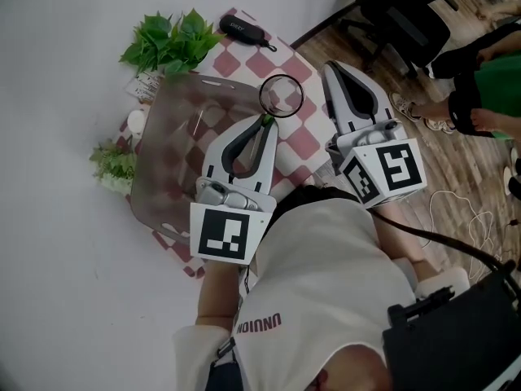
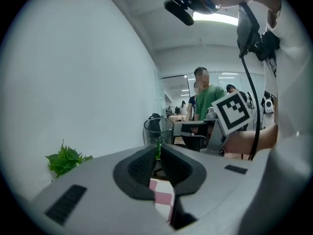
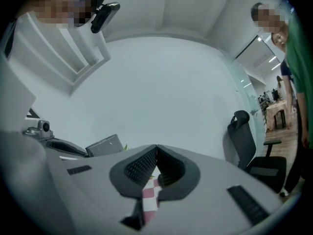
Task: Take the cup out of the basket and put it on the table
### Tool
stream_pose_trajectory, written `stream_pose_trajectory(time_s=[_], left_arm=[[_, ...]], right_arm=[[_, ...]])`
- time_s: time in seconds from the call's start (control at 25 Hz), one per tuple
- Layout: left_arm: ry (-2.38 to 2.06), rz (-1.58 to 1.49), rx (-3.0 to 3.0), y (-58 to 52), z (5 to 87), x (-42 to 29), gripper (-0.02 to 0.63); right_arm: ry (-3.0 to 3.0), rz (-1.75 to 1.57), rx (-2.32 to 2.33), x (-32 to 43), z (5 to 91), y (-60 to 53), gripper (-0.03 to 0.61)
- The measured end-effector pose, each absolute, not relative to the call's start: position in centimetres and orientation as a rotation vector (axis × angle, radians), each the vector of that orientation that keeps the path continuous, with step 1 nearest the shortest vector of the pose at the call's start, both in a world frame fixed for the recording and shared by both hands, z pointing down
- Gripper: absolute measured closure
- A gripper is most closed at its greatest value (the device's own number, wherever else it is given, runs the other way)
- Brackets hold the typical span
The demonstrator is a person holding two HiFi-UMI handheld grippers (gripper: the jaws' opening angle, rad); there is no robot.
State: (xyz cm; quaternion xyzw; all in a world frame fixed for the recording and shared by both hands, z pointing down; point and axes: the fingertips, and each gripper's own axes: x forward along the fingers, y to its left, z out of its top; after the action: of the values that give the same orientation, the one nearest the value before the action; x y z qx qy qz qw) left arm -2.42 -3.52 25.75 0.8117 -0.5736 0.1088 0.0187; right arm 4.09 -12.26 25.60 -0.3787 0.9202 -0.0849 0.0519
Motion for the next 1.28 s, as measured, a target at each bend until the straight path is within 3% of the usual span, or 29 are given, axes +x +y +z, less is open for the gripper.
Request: stream_pose_trajectory(time_s=[1.28], left_arm=[[-1.649,0.490,2.586,-4.1,31.7,1.2,0.574]], right_arm=[[2.776,-0.257,-1.253,7.0,26.5,-12.9,0.560]])
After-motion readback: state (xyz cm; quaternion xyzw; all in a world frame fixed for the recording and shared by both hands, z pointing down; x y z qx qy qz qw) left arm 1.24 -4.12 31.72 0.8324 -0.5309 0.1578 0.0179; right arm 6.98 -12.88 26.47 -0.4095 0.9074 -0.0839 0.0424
